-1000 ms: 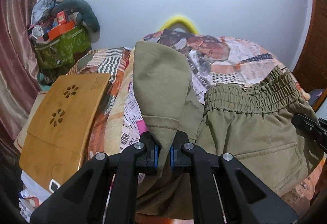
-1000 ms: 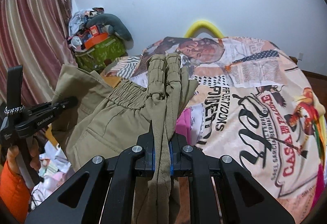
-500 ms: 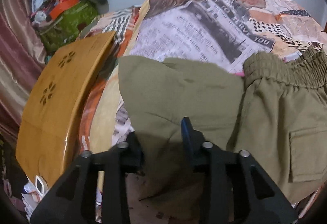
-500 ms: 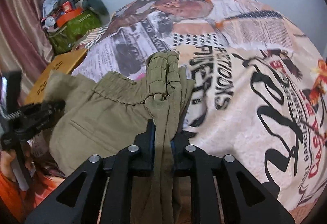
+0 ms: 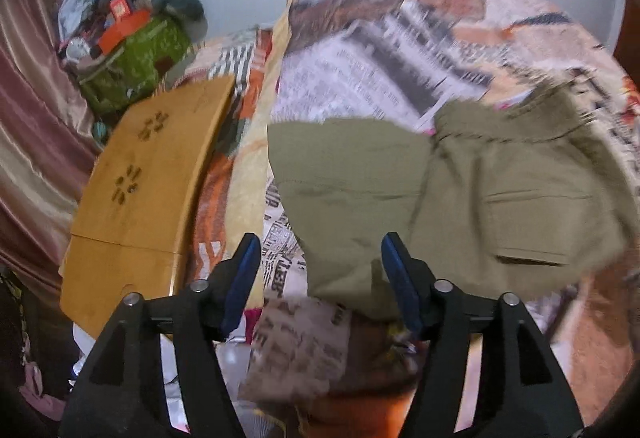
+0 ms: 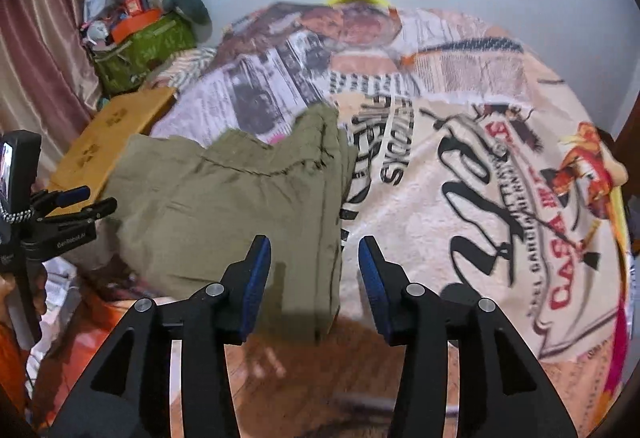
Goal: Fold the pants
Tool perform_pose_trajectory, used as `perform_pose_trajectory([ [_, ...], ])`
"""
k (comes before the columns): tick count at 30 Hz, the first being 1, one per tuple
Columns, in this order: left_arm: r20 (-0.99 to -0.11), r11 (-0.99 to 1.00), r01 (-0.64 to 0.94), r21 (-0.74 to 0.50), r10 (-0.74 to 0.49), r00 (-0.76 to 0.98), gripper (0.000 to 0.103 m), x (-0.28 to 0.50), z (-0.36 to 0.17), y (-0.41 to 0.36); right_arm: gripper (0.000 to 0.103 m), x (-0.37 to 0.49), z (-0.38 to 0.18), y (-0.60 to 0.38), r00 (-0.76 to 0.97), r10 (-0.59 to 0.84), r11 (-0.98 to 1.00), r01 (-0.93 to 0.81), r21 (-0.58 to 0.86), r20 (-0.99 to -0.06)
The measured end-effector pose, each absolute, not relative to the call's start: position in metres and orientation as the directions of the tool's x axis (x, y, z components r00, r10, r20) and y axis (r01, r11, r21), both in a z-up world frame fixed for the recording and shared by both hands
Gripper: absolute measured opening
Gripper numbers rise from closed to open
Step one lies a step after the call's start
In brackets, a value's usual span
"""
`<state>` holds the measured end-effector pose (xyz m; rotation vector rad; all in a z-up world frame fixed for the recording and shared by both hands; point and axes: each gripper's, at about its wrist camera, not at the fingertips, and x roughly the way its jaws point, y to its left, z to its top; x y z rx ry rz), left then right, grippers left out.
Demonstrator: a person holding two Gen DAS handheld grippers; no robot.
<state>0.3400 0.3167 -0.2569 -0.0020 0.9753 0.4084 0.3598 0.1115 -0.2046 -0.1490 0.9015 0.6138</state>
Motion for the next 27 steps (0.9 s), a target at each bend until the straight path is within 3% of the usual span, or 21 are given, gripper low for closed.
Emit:
perform_pose_trajectory([
  [4, -0.751, 0.925, -0.339, 0.172, 0.345, 0.563, 0.075, 0.314, -0.215, 0.295, 0.046, 0.336, -0.165, 0.102, 0.512, 0.482, 0.807, -0.576, 0.132, -0.711],
  [12, -0.647, 0.943, -0.316, 0.106, 0.307, 0.698, 0.075, 0.251, -0.132, 0.251, 0.049, 0.274, -0.095, 0.085, 0.597, 0.554, 0.776, -0.623, 0.101, -0.580],
  [27, -0.361, 0.968, -0.248, 0.019, 0.238, 0.902, 0.077, 0.098, -0.008, 0.176, 0.049, 0.158, -0.008, 0.033, 0.656, 0.686, 0.716, -0.686, 0.131, -0.315],
])
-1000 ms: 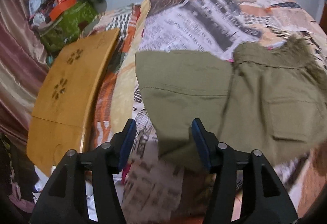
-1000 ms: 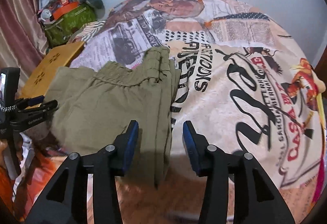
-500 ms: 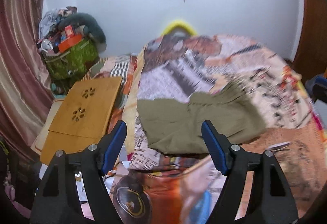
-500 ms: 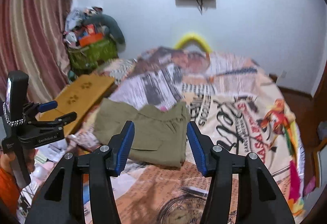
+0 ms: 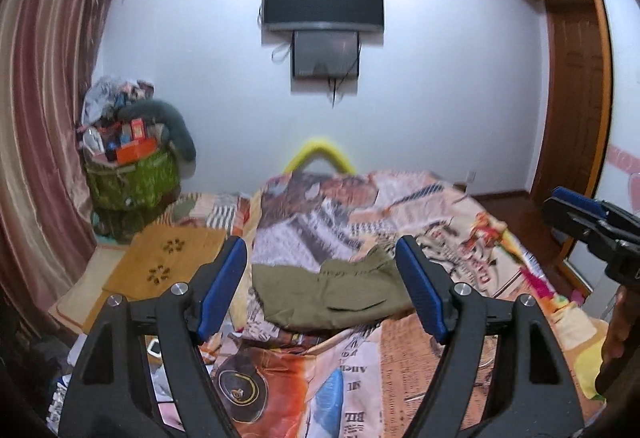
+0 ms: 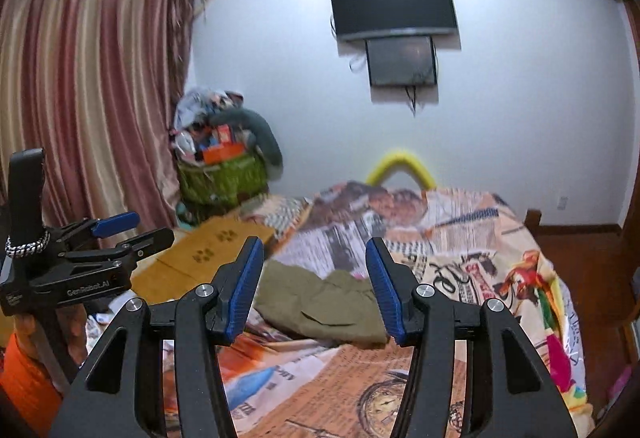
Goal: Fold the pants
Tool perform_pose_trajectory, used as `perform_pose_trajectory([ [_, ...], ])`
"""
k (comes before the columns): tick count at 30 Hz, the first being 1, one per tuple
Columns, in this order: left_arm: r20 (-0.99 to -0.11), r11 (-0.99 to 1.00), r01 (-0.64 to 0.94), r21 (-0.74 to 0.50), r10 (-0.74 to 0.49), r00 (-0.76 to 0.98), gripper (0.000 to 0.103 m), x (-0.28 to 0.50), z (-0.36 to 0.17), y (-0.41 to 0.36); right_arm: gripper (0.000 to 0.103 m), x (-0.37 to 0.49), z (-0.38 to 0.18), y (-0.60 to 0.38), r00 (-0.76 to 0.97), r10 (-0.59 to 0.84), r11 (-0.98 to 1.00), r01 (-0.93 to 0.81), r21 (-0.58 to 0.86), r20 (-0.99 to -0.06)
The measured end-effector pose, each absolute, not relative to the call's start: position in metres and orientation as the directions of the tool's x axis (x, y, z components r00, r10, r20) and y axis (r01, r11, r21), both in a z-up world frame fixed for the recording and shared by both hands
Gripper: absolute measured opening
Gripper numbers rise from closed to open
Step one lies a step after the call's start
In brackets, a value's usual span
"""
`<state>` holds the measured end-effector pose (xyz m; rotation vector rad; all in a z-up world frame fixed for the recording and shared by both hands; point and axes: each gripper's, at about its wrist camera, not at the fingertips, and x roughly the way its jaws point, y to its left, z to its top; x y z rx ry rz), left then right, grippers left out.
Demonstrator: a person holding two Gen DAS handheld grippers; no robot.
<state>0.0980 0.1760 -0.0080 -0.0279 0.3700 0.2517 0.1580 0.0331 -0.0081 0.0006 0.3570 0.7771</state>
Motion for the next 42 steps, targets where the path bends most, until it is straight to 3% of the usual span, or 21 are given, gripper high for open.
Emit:
perform_pose_trajectory([
  [5, -0.252, 0.967, -0.252, 0.041, 0.254, 0.934, 0.081, 0.054, 0.013, 0.149, 0.049, 0.126, 0.005, 0.017, 0.662, 0.710, 0.699, -0.703, 0.131, -0.240],
  [10, -0.196, 0.969, -0.247, 0.017, 0.245, 0.949, 0.089, 0.027, 0.022, 0.137, 0.051, 0.105, 0.012, 0.006, 0.666, 0.721, 0.692, -0.710, 0.133, -0.193],
  [11, -0.190, 0.969, -0.248, 0.012, 0.246, 0.950, 0.091, 0.022, 0.023, 0.135, 0.053, 0.103, 0.012, 0.005, 0.667, 0.721, 0.691, -0.710, 0.134, -0.189],
  [13, -0.186, 0.969, -0.247, 0.007, 0.244, 0.952, 0.094, 0.018, 0.023, 0.133, 0.069, 0.098, 0.014, 0.002, 0.680, 0.712, 0.701, -0.701, 0.129, -0.176],
  [17, -0.178, 0.970, -0.242, -0.007, 0.237, 0.955, 0.102, 0.010, 0.024, 0.129, 0.085, 0.088, 0.017, 0.000, 0.698, 0.699, 0.714, -0.691, 0.112, -0.155],
  [21, -0.174, 0.970, -0.243, -0.012, 0.237, 0.956, 0.103, 0.007, 0.022, 0.128, 0.103, 0.083, 0.018, 0.002, 0.718, 0.682, 0.731, -0.676, 0.093, -0.142],
  [42, -0.199, 0.969, -0.245, -0.020, 0.236, 0.951, 0.103, 0.011, 0.012, 0.128, 0.103, 0.081, 0.008, -0.001, 0.728, 0.663, 0.748, -0.655, 0.111, -0.172],
])
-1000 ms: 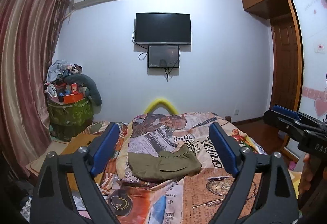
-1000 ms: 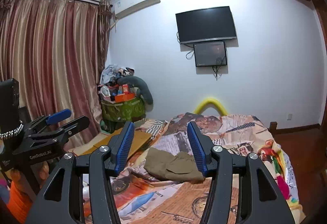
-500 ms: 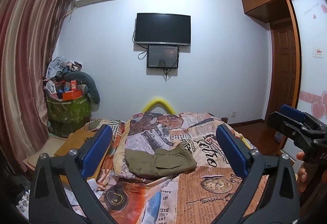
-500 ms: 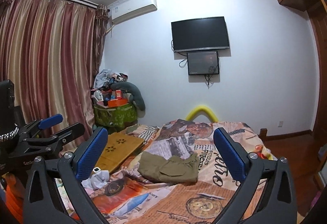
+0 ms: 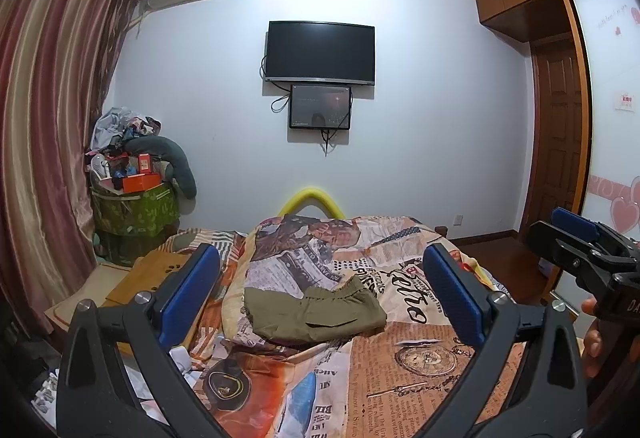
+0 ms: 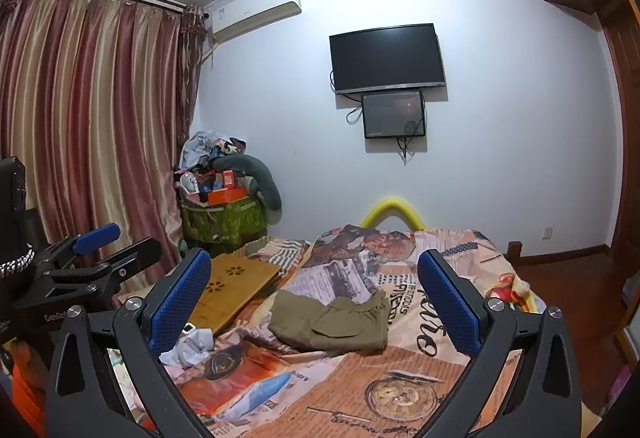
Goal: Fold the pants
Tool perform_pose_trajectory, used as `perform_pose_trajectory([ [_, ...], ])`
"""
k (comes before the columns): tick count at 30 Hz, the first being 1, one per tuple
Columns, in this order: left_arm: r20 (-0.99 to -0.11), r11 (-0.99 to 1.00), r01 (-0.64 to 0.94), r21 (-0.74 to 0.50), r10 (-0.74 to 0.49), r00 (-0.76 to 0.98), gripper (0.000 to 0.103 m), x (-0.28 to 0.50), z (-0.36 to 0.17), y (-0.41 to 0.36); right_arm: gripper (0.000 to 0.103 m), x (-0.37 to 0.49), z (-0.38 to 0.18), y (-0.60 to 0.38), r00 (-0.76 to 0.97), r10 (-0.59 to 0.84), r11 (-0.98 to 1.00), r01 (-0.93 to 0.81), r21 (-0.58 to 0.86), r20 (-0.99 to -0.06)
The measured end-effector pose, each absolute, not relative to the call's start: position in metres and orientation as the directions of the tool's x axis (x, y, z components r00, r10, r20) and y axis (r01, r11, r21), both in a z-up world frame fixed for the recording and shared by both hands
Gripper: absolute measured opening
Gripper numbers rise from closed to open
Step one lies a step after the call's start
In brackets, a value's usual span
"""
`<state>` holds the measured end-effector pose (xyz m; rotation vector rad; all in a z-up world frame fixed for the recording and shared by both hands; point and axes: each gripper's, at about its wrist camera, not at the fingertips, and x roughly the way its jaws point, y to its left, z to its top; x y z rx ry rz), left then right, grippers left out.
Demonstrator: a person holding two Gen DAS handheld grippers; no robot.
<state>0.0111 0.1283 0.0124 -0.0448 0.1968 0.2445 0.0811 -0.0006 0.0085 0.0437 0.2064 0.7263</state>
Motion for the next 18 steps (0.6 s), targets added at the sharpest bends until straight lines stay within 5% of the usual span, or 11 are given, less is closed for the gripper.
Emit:
perform_pose_trajectory([
  [18, -0.204, 0.973, -0.228, -0.020, 0.220, 0.954, 0.103, 0.0136, 0.0098, 0.1311, 0.103, 0.0822, 0.0087, -0.0005, 0.728, 0.658, 0.752, -0.649, 0.117, -0.192],
])
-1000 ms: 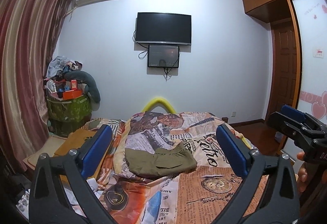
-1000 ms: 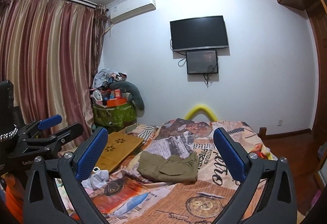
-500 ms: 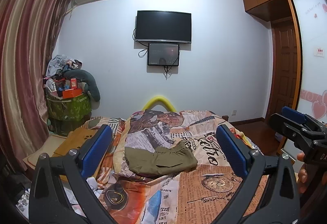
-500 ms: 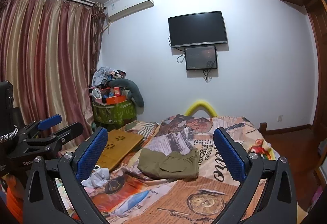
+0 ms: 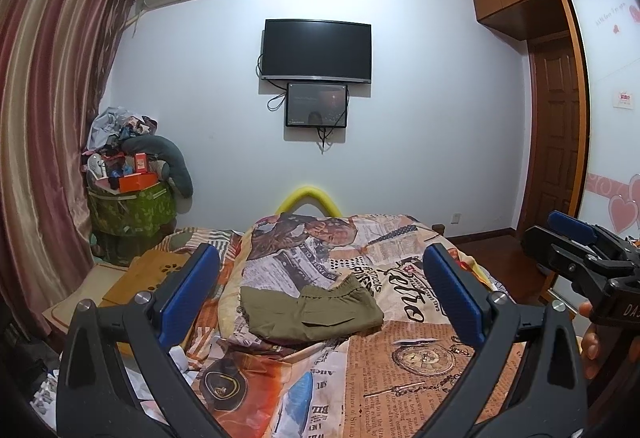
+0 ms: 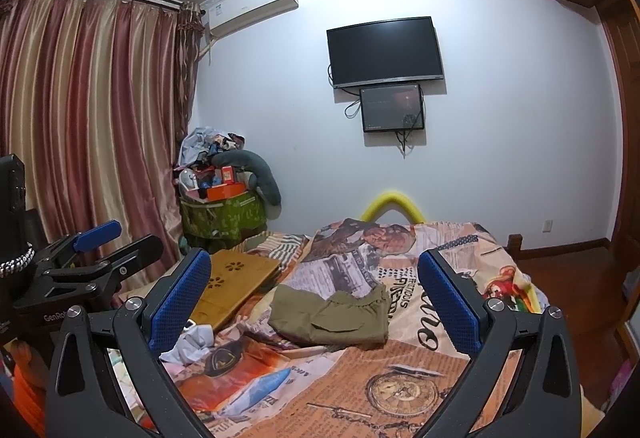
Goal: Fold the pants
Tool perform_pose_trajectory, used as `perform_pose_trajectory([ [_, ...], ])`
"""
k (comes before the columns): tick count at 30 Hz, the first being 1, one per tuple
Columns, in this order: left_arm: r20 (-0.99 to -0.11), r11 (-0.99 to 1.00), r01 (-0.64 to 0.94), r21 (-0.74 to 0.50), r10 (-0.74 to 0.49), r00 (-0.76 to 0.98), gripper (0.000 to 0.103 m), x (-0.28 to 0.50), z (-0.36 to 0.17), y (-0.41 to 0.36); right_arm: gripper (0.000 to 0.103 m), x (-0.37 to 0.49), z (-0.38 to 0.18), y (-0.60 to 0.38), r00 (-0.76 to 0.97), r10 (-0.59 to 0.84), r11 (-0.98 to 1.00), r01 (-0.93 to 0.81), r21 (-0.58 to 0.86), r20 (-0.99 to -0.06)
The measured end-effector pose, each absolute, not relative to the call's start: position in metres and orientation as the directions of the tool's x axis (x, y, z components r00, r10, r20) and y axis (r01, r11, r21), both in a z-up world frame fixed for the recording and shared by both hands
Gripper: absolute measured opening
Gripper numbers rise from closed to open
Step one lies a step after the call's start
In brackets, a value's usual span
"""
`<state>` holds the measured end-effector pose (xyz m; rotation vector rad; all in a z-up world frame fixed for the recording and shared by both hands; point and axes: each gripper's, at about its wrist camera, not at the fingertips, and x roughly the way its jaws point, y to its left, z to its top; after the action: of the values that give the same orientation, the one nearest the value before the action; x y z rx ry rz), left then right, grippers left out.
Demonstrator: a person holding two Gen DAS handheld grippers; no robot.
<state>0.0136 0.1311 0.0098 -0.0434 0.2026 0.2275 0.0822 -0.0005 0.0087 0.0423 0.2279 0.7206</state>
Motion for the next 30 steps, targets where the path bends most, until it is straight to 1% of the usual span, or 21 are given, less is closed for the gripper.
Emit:
perform_pose_trajectory([
  [30, -0.215, 0.982, -0.189, -0.023, 0.180, 0.960, 0.103, 0.0155, 0.0103, 0.1351, 0.103, 0.0799, 0.0074, -0.0042, 0.731, 0.653, 0.757, -0.642, 0.127, -0.199],
])
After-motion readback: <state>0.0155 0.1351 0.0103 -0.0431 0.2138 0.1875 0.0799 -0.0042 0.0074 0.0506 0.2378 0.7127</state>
